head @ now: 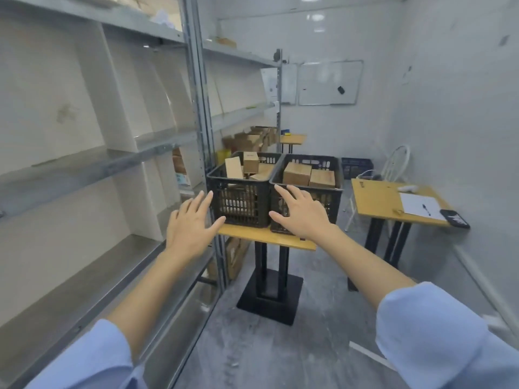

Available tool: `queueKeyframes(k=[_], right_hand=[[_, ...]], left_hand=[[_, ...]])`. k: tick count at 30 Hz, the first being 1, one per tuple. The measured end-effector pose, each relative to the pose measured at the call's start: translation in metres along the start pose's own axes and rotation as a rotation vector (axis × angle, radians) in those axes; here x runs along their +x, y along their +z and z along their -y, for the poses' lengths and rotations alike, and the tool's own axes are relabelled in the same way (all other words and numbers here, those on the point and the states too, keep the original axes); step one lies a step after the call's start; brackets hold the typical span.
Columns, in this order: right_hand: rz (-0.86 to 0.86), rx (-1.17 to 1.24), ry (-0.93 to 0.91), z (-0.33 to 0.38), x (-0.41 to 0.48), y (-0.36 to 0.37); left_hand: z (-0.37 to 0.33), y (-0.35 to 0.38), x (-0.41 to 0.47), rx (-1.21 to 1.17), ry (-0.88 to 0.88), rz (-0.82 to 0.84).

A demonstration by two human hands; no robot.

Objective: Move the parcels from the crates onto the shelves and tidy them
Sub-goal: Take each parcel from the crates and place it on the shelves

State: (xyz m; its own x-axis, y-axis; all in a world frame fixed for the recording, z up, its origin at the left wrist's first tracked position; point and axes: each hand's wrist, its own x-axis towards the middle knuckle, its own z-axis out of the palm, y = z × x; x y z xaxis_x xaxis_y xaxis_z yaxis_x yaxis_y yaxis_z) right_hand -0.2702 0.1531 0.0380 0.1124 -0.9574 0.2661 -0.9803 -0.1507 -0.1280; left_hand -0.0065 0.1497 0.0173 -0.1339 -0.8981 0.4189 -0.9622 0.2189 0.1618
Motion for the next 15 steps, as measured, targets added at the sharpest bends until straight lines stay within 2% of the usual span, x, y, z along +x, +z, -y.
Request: queueKeyframes(k=[10, 15], right_hand=[[-0.030, 0.015, 0.209, -0.115, 0.151, 0.026], [-0.047, 0.064, 0.302, -0.169, 0.209, 0.049]], left_hand=[[-0.045, 0.108, 0.209, -0.050, 0.169, 0.033], [-0.067, 0.163, 0.286, -0.102, 0.224, 0.067]])
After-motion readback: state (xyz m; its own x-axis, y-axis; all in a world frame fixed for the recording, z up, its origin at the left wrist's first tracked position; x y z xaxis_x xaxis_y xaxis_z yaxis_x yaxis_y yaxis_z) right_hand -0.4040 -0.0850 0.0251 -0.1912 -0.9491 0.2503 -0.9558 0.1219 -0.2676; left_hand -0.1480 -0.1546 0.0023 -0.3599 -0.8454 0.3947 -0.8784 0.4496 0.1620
